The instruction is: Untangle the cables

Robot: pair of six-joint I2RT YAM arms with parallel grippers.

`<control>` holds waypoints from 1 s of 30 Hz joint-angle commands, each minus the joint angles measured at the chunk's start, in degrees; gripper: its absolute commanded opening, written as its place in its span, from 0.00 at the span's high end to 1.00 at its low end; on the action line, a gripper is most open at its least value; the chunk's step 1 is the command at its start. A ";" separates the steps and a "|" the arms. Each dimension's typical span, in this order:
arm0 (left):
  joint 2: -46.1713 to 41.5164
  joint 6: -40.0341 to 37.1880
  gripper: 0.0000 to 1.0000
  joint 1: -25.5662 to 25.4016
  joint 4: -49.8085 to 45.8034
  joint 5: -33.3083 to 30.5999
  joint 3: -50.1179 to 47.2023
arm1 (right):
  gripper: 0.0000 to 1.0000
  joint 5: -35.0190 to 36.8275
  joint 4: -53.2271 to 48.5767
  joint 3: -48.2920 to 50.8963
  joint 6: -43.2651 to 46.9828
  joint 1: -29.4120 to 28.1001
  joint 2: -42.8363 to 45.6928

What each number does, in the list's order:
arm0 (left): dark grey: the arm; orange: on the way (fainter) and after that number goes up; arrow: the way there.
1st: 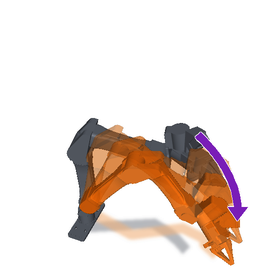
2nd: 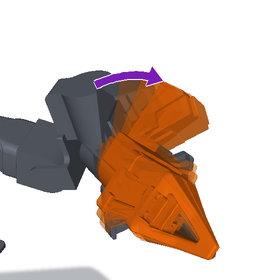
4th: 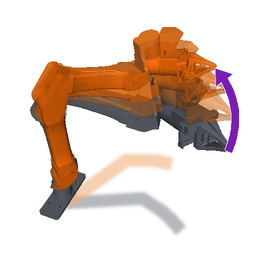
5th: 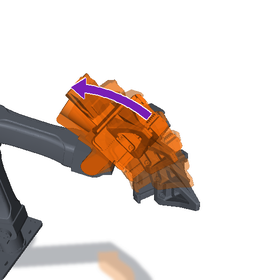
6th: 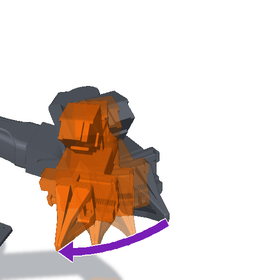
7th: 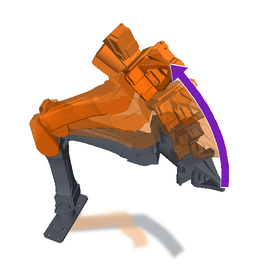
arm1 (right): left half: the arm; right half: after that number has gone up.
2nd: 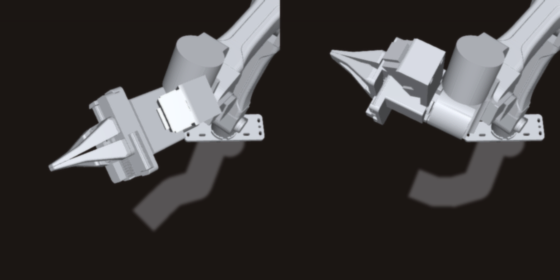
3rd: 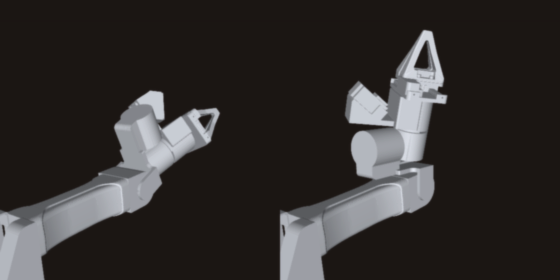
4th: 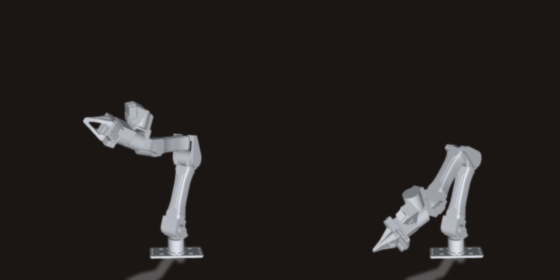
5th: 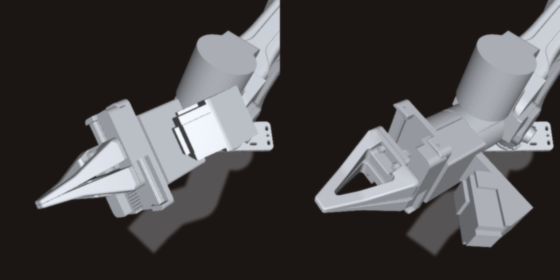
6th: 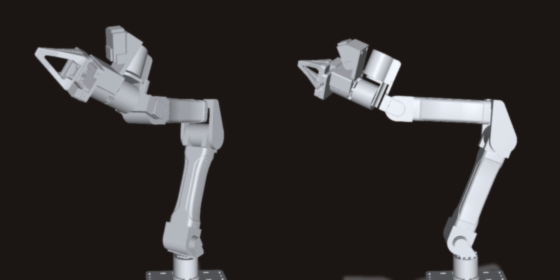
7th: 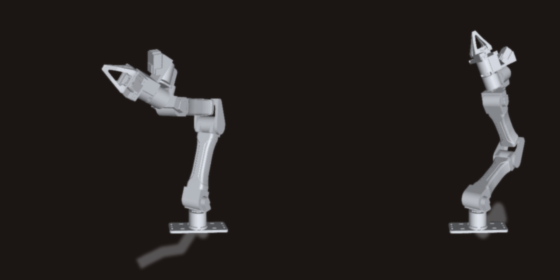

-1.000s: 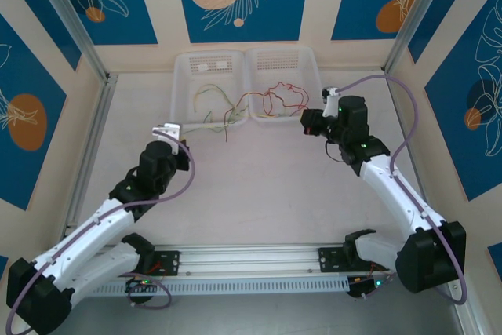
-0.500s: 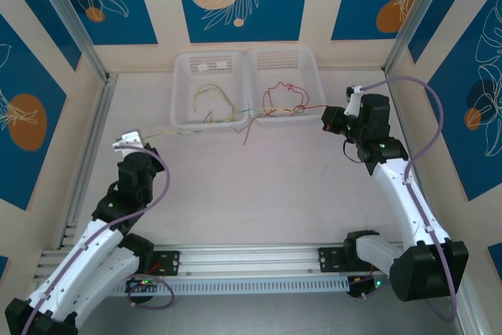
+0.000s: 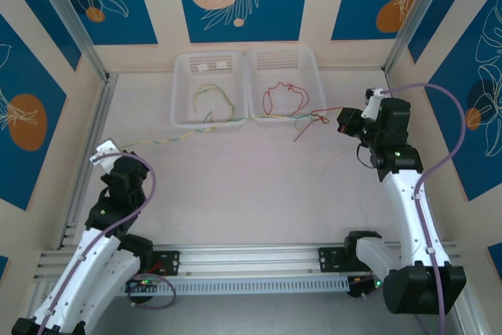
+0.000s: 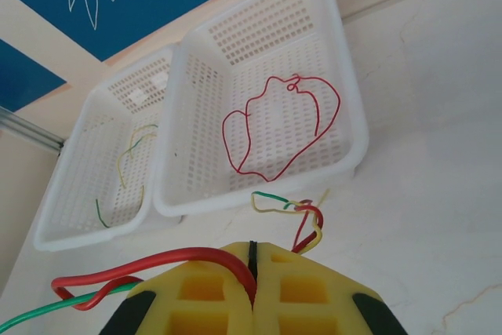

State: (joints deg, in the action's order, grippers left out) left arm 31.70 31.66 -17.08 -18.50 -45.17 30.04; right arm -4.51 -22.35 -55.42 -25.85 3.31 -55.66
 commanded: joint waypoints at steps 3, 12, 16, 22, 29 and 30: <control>1.62 2.30 1.00 2.84 -0.59 -4.49 -1.72 | 1.00 6.91 -2.73 -2.83 -1.74 3.97 2.02; 11.45 -12.62 1.00 3.55 17.18 25.03 0.18 | 1.00 -4.45 6.33 1.18 -3.77 0.37 3.38; 15.30 -16.84 0.96 3.37 22.39 41.10 2.13 | 1.00 -3.57 11.67 2.90 1.58 -9.57 5.67; 19.42 -19.27 0.66 2.35 28.37 57.48 2.56 | 1.00 1.09 14.41 2.59 5.67 -20.35 4.98; 18.26 -21.76 0.12 0.29 25.23 54.58 3.98 | 1.00 3.59 13.08 0.42 6.55 -22.73 2.89; 17.86 -22.03 0.09 0.29 25.26 54.99 3.87 | 1.00 3.78 12.92 0.32 6.68 -22.92 2.94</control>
State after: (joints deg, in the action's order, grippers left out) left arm 51.16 11.53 -16.10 5.17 7.40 32.10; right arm -2.52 -10.26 -52.90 -21.10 -18.79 -53.01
